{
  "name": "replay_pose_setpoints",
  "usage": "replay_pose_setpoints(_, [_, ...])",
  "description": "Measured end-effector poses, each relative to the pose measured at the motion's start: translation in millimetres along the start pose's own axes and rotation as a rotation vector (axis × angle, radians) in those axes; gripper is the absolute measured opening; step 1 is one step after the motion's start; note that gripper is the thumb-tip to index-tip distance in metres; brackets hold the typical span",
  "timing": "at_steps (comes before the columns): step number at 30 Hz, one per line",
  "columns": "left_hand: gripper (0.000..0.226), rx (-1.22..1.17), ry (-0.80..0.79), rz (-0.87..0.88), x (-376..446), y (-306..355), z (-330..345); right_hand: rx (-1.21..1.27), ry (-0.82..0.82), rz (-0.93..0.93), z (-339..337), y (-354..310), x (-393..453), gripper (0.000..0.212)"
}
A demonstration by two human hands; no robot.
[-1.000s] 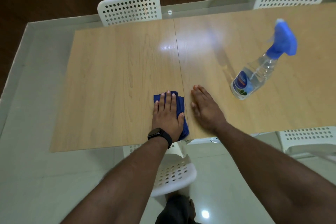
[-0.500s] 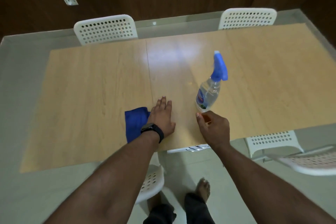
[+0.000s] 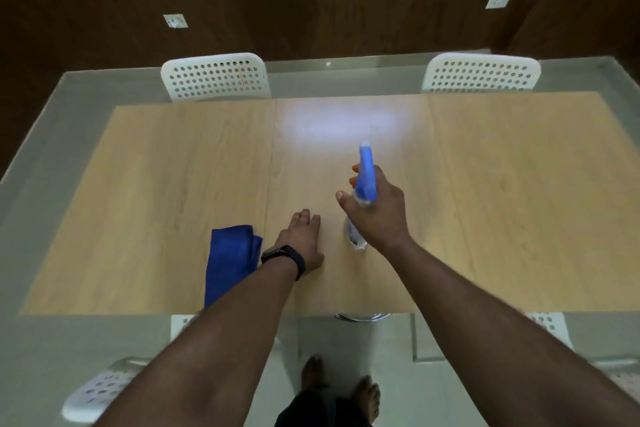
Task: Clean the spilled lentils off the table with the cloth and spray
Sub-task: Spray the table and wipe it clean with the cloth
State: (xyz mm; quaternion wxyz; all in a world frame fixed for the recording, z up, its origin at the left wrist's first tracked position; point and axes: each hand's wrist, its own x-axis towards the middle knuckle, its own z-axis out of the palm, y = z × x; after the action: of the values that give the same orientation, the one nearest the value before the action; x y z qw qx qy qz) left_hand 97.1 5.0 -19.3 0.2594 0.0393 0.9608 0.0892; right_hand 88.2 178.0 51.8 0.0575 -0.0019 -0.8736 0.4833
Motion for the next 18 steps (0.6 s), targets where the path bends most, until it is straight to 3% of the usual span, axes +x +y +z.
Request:
replay_pose_setpoints(9, [0.094, -0.021, 0.037, -0.042, 63, -3, -37, 0.188, -0.142, -0.033, 17, -4, 55, 0.045])
replay_pose_setpoints(14, [0.090, -0.047, 0.067, -0.058, 120, -17, -76, 0.168, -0.318, 0.161, 36, -24, 129, 0.028])
replay_pose_setpoints(18, [0.091, -0.073, 0.079, -0.086, 164, -37, -103, 0.002, -0.399, 0.256, 71, -27, 185, 0.011])
